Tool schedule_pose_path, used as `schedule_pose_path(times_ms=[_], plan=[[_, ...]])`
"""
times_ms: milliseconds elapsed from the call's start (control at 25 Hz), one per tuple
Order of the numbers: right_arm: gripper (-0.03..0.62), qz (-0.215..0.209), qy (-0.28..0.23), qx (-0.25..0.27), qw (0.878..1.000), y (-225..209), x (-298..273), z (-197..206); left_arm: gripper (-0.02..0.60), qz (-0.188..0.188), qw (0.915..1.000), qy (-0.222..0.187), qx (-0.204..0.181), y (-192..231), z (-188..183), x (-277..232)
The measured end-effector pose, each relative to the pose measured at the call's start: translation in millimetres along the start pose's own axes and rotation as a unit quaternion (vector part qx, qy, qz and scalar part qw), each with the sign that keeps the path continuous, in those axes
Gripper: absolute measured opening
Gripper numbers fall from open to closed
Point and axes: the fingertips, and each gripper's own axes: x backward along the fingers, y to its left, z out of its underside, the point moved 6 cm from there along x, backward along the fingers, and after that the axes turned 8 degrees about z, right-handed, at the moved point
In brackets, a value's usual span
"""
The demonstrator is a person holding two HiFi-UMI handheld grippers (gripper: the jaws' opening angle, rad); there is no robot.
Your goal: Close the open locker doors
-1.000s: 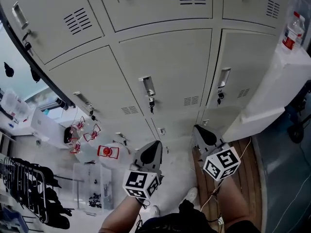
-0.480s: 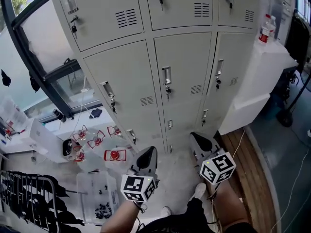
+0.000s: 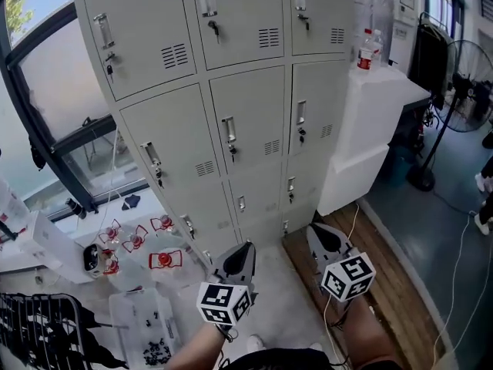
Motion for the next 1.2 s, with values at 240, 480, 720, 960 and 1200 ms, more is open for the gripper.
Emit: schedule_pose_path(times_ms=[240,480,720,960,1200], plan=[[0.002,0.012,-0.009,0.002,1.000,-59.9,77.3,-8.5,0.002,0.007,1.0000,0.002,0.006,-89.0,15.2,-23.7],[0.002,-0.020,-0.012,-0.009,1.000,-111.8,141.0,-2.8,0.002,-0.025,0.9996,0.010,-0.009,-181.7,30.3,-26.1],[0.001,-0.079,-0.009,0.001,0.997,-118.5,180.6,8.1,0.002,-0.098,0.9952,-0.002,-0.004,-235.7,47.9,9.2],[0.001,-0.111,-0.010,0.003,0.994,-99.9,200.4,10.7,0.002,-0.130,0.9915,-0.011,0.001,-251.7,53.7,41.6],[0.002,-0.106,-0.014,0.001,0.994,-94.9,211.4,5.7,0.002,-0.122,0.9922,-0.023,-0.009,-258.1,39.7,48.1]])
